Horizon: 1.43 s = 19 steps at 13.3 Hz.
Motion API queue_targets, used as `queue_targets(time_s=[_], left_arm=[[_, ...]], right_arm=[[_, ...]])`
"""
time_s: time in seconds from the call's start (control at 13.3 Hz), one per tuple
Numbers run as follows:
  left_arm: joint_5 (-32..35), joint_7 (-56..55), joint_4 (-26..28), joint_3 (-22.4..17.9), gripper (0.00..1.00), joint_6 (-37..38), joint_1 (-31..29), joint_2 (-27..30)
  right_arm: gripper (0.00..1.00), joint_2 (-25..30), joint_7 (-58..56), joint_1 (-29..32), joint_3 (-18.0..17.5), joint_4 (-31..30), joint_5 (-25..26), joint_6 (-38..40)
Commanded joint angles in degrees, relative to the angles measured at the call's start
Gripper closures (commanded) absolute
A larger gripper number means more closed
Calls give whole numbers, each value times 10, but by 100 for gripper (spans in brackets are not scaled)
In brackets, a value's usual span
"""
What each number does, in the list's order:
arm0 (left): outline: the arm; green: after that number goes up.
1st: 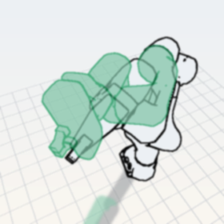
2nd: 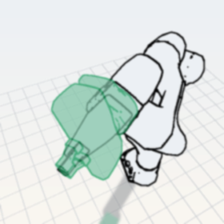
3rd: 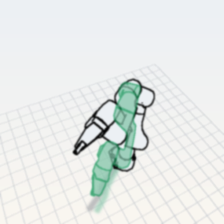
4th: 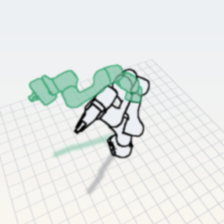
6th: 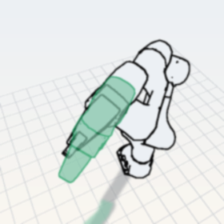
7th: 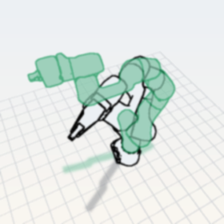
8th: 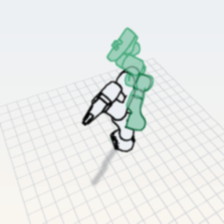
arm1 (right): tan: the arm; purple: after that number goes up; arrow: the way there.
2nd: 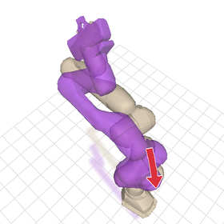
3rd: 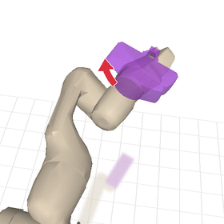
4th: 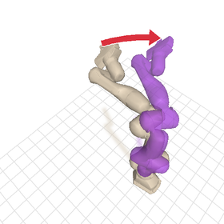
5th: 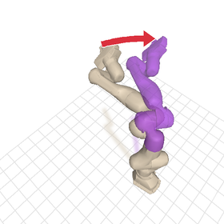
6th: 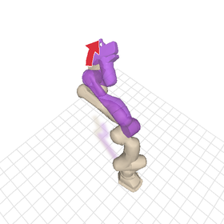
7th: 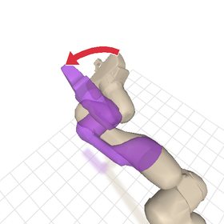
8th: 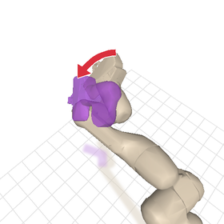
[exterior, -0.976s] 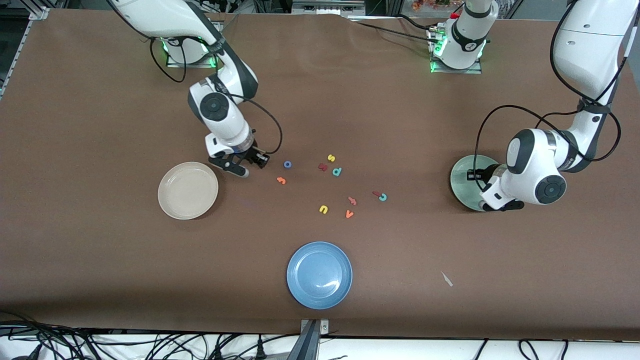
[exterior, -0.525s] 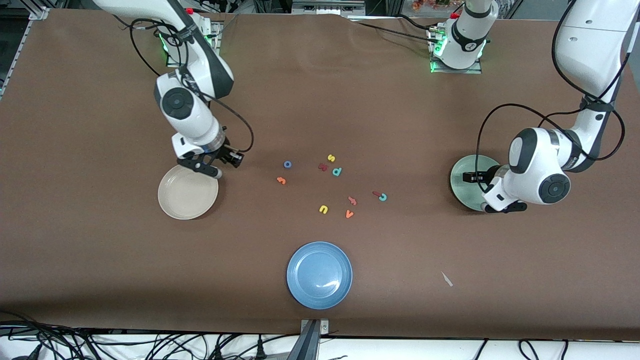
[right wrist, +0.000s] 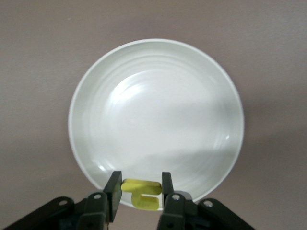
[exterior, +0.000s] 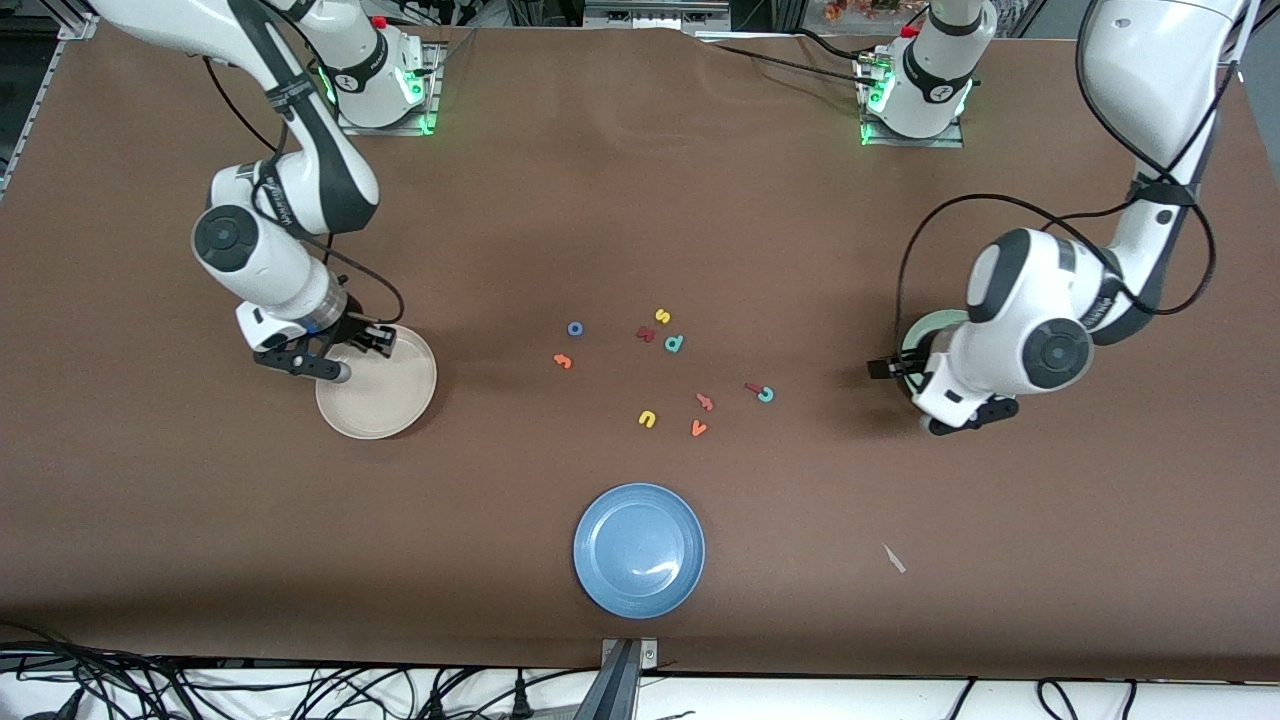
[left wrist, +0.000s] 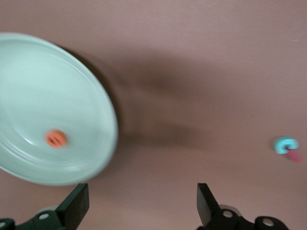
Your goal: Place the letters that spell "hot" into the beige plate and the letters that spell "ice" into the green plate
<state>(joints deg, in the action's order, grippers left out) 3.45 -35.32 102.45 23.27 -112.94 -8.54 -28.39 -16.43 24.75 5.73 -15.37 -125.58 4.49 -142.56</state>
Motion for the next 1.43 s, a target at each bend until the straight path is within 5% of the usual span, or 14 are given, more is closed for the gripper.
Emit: queue_targets(time_s=[0.0, 0.6, 0.98, 1.35], left_arm=[[-6, -131, -26, 6, 1, -39, 46, -26], [3, -431, -40, 3, 1, -217, 100, -80], [28, -480, -38, -5, 1, -227, 130, -113], [69, -482, -36, -5, 20, -226, 144, -130]], right_arm=[[41, -13, -4, 7, -9, -2, 8, -21], [38, -40, 130, -53, -11, 25, 4, -33], [38, -76, 244, -123, -12, 74, 9, -33], [38, -130, 382, -201, -11, 143, 32, -32]])
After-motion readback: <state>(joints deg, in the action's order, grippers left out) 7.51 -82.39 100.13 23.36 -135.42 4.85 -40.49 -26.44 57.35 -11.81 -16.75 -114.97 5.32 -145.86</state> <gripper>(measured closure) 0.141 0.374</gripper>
